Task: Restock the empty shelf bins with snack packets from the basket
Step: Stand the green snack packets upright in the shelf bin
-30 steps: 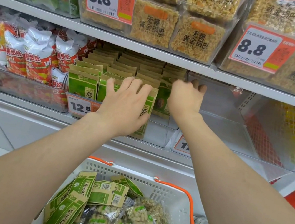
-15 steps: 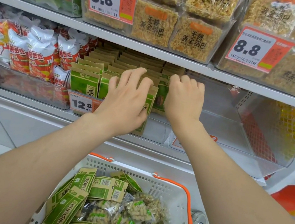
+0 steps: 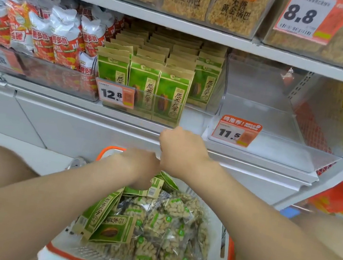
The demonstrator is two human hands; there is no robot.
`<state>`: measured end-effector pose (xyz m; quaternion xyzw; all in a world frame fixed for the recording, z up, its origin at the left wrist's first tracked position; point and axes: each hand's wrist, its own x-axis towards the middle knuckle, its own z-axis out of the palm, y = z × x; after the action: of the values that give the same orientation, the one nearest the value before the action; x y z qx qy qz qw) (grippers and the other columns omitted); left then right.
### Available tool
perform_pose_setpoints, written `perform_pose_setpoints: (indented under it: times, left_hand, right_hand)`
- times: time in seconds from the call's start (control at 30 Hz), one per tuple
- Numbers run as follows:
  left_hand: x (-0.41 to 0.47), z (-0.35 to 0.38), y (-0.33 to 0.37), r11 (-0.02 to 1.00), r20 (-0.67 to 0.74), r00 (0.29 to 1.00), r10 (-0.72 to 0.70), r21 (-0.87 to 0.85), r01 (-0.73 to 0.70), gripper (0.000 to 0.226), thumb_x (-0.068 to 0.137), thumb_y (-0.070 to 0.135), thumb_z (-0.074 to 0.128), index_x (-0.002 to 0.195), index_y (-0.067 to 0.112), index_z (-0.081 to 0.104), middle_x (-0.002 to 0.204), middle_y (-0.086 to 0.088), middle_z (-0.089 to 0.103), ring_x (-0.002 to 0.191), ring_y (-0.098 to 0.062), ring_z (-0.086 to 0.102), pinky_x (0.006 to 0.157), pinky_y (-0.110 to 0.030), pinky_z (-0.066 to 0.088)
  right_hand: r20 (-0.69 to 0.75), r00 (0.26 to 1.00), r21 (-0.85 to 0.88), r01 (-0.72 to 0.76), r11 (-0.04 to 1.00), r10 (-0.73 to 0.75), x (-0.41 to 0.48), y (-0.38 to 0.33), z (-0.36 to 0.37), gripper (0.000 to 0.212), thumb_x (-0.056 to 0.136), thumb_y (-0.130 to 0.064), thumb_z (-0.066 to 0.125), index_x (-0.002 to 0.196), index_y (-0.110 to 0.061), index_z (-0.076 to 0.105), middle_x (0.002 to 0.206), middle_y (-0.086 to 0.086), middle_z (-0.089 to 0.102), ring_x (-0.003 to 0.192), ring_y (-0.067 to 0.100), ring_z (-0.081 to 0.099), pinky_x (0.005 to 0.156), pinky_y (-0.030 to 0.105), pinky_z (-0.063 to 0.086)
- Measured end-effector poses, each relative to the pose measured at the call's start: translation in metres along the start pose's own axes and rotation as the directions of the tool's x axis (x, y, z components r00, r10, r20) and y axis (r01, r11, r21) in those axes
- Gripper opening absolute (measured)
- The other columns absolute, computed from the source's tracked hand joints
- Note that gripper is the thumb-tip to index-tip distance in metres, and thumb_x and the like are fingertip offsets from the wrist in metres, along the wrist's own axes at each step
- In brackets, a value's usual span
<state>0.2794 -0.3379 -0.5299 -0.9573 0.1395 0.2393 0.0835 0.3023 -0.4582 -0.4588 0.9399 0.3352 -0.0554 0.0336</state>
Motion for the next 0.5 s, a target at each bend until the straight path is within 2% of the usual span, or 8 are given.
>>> perform_pose_setpoints:
  times: [0.07,0.1,0.13,0.23,0.3,0.33,0.43,0.5]
  left_hand:
    - [0.008,0.022,0.006,0.994,0.145,0.985,0.09,0.04,-0.097,0.019,0.098,0.012,0.053,0.08,0.012,0.049,0.09,-0.005,0.058,0.08,-0.026,0.057,0.076,-0.046,0.056]
    - [0.012,0.033,0.01,0.988,0.213,0.97,0.118,0.07,-0.136,0.016,0.098,0.006,0.053,0.083,0.01,0.057,0.088,-0.005,0.057,0.075,-0.024,0.055,0.072,-0.046,0.054]
    - [0.013,0.041,0.014,0.98,0.271,0.953,0.139,0.099,-0.171,0.012,0.098,0.0,0.055,0.095,0.007,0.065,0.092,-0.006,0.058,0.074,-0.025,0.055,0.067,-0.043,0.05]
    - [0.013,0.065,0.029,0.956,0.333,0.922,0.198,0.141,-0.257,0.039,0.098,-0.007,0.056,0.133,0.01,0.062,0.124,-0.01,0.062,0.09,-0.03,0.062,0.068,-0.037,0.045]
    - [0.013,0.081,0.039,0.929,0.35,0.901,0.257,0.167,-0.33,0.056,0.099,-0.008,0.054,0.148,0.018,0.053,0.139,-0.01,0.059,0.103,-0.033,0.065,0.068,-0.037,0.046]
    - [0.015,0.09,0.041,0.917,0.374,0.886,0.275,0.174,-0.358,0.063,0.099,-0.008,0.055,0.154,0.022,0.048,0.144,-0.008,0.056,0.111,-0.033,0.065,0.069,-0.037,0.048]
    - [0.02,0.119,0.048,0.847,0.417,0.859,0.296,0.302,-0.438,0.061,0.099,0.0,0.061,0.154,0.024,0.047,0.148,-0.009,0.05,0.119,-0.034,0.063,0.083,-0.042,0.058]
    - [0.021,0.128,0.05,0.811,0.412,0.861,0.3,0.365,-0.457,0.048,0.101,0.009,0.063,0.148,0.02,0.055,0.147,-0.011,0.05,0.124,-0.035,0.06,0.093,-0.048,0.057]
  right_hand:
    - [0.067,0.997,-0.029,0.027,0.999,-0.025,-0.005,-0.009,0.008,0.019,0.098,-0.015,0.061,0.117,-0.014,0.06,0.106,0.01,0.059,0.1,0.037,0.064,0.07,0.039,0.04]
    - [0.103,0.994,-0.036,0.035,0.999,-0.031,-0.006,-0.012,0.01,0.023,0.098,-0.014,0.061,0.121,-0.013,0.061,0.11,0.01,0.058,0.105,0.036,0.065,0.071,0.039,0.04]
    - [0.15,0.988,-0.038,0.044,0.998,-0.038,-0.007,-0.014,0.011,0.024,0.098,-0.012,0.06,0.122,-0.014,0.061,0.106,0.009,0.055,0.103,0.034,0.064,0.071,0.038,0.039]
    - [0.343,0.935,-0.047,0.108,0.993,-0.086,-0.01,-0.017,0.015,0.013,0.096,-0.008,0.059,0.101,-0.017,0.051,0.086,-0.001,0.043,0.073,0.018,0.052,0.059,0.033,0.038]
    - [0.439,0.892,-0.06,0.146,0.987,-0.105,-0.012,-0.021,0.015,0.017,0.096,-0.01,0.058,0.085,-0.015,0.047,0.083,0.0,0.049,0.064,0.016,0.049,0.055,0.031,0.041]
    - [0.467,0.877,-0.068,0.163,0.984,-0.113,-0.01,-0.021,0.017,0.017,0.097,-0.011,0.057,0.083,-0.015,0.049,0.083,0.001,0.052,0.063,0.016,0.051,0.055,0.031,0.042]
    - [0.449,0.877,-0.039,0.21,0.977,-0.17,-0.007,-0.025,0.02,0.008,0.097,-0.012,0.055,0.09,-0.015,0.058,0.09,0.004,0.06,0.07,0.02,0.058,0.058,0.031,0.045]
    - [0.421,0.886,-0.012,0.22,0.975,-0.195,-0.003,-0.026,0.023,0.021,0.097,-0.011,0.054,0.113,-0.016,0.067,0.109,0.006,0.068,0.086,0.025,0.068,0.056,0.029,0.043]
